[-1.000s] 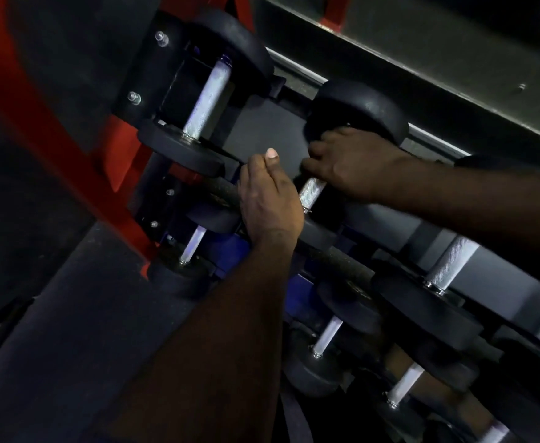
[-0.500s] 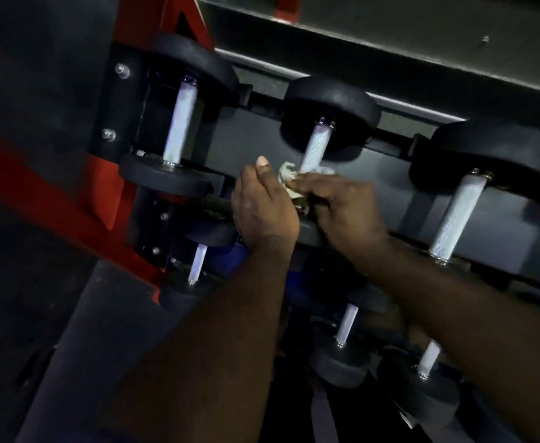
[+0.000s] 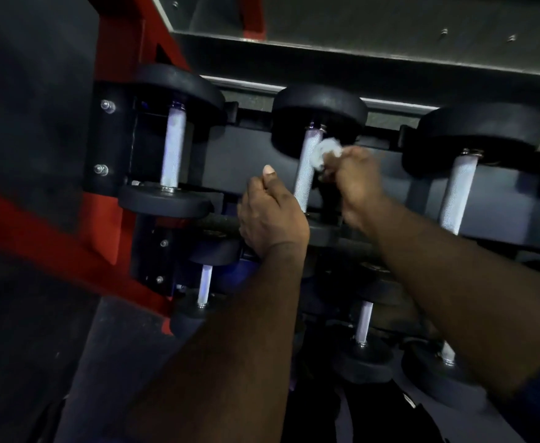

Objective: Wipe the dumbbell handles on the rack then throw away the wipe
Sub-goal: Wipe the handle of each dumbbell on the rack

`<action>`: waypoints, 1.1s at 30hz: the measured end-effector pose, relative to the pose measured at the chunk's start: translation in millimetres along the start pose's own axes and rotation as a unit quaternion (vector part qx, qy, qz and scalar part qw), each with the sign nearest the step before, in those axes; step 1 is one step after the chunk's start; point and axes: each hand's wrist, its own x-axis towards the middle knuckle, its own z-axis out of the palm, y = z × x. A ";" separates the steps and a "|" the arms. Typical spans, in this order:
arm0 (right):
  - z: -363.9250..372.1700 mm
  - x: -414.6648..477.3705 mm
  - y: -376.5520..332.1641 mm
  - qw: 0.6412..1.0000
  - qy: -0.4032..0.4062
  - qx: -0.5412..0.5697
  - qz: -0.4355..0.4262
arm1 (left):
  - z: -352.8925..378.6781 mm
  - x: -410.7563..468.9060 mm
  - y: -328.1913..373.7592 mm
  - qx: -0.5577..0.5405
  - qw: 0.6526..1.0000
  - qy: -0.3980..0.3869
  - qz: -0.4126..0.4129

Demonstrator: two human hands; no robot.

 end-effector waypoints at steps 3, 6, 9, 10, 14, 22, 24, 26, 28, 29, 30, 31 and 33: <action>-11.1 -19.2 33.1 0.984 -0.044 -0.175 0.010 | -0.1 -0.9 0.6 0.001 1.000 0.000 -0.001; -14.3 -15.4 28.8 0.988 -0.096 -0.122 0.010 | 1.3 -0.9 0.1 0.001 1.000 0.003 0.001; 1.4 10.6 -6.7 0.998 -0.030 0.045 0.010 | 1.7 -0.5 -1.4 -0.005 1.000 0.004 0.001; 7.3 12.6 -13.8 0.995 -0.025 0.088 0.029 | 1.3 -1.0 -0.6 -0.005 1.000 0.005 0.001; 0.8 -25.4 1.2 0.968 -0.206 -0.079 0.121 | -1.5 -3.4 4.9 0.008 1.000 -0.001 -0.004; 16.1 8.6 -33.1 0.967 -0.148 0.106 0.177 | 4.0 -1.4 -0.5 -0.004 1.000 0.026 0.002; 3.3 -11.2 -15.2 0.955 -0.229 -0.003 0.191 | 4.3 0.2 -2.3 -0.005 1.000 0.030 0.003; -13.6 -24.0 -5.2 0.940 -0.277 -0.114 0.163 | 4.3 -0.9 -2.0 -0.006 0.999 0.035 0.004; -13.8 -6.2 -16.1 0.945 -0.257 -0.151 0.130 | 3.4 -0.2 0.1 -0.008 0.999 0.040 0.006; -9.5 5.7 -23.7 0.954 -0.242 -0.131 0.116 | 3.3 0.2 -0.8 -0.005 0.999 0.038 0.005; -3.3 13.9 -34.2 0.964 -0.222 -0.089 0.116 | 3.5 0.3 -1.2 -0.004 0.999 0.037 0.007; 5.1 18.2 -39.9 0.971 -0.203 -0.048 0.115 | 3.7 0.6 -1.7 -0.004 0.999 0.038 0.007; 13.4 15.3 -26.7 0.979 -0.167 -0.112 0.035 | 4.4 1.6 -3.5 -0.003 0.999 0.036 0.003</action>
